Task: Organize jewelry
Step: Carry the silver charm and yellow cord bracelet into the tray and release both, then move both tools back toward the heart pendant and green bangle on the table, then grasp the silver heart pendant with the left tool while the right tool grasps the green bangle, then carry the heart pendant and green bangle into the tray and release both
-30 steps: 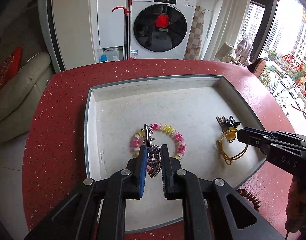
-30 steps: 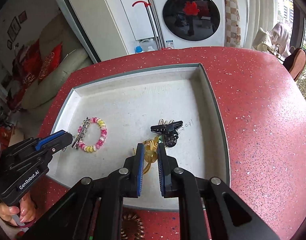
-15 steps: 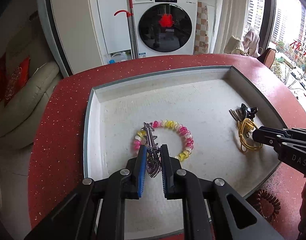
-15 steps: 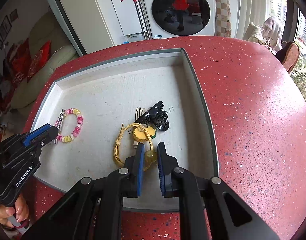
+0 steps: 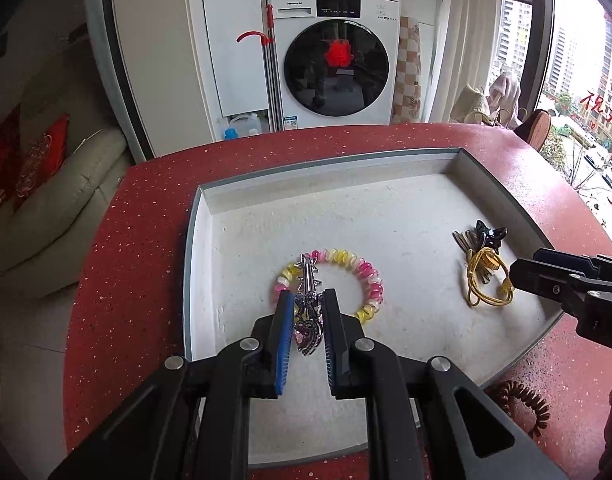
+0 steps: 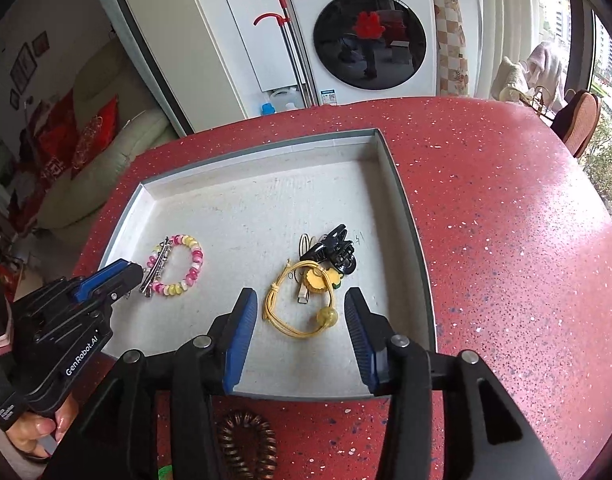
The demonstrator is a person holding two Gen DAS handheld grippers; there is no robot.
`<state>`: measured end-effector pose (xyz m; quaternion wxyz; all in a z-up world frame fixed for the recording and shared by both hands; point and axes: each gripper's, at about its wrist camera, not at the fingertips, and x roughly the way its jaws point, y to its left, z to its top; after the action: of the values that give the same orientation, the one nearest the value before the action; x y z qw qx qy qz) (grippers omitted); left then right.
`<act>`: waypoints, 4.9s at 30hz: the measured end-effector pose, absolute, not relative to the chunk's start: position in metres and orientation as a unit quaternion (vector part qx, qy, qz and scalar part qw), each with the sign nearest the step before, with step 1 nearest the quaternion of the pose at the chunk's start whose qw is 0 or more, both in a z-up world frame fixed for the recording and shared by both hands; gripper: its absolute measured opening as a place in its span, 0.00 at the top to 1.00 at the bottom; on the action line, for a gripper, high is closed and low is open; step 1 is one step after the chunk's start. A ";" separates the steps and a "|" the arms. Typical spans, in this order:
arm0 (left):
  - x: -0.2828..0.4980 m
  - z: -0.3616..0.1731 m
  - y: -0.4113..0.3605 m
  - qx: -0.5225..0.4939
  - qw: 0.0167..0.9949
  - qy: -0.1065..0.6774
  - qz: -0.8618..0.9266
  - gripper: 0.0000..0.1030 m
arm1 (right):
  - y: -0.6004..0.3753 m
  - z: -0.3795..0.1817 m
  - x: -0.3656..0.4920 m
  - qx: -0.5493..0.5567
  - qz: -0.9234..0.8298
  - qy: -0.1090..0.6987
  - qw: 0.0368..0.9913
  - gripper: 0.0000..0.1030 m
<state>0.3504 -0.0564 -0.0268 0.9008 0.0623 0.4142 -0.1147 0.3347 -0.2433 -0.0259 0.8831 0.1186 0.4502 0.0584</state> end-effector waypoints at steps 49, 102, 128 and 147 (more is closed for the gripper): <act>0.223 -0.036 -0.020 0.174 0.874 0.403 -0.209 0.00 | -0.235 -0.038 0.222 0.139 0.074 0.490 0.857 0.17; 0.214 -0.045 -0.053 0.171 0.824 0.446 -0.303 0.66 | -0.168 -0.056 0.211 -0.048 0.097 0.530 0.841 0.93; 0.224 0.014 -0.022 0.063 0.871 0.411 -0.262 0.66 | -0.214 -0.006 0.207 0.042 0.078 0.476 0.875 0.93; 0.251 0.018 -0.030 0.032 0.888 0.419 -0.189 0.66 | -0.234 0.017 0.243 0.098 0.068 0.449 0.885 0.93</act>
<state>0.2510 -0.0300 0.0176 0.8877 0.0320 0.4187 -0.1888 0.2426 -0.2342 0.0165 0.8854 0.0984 0.4492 0.0678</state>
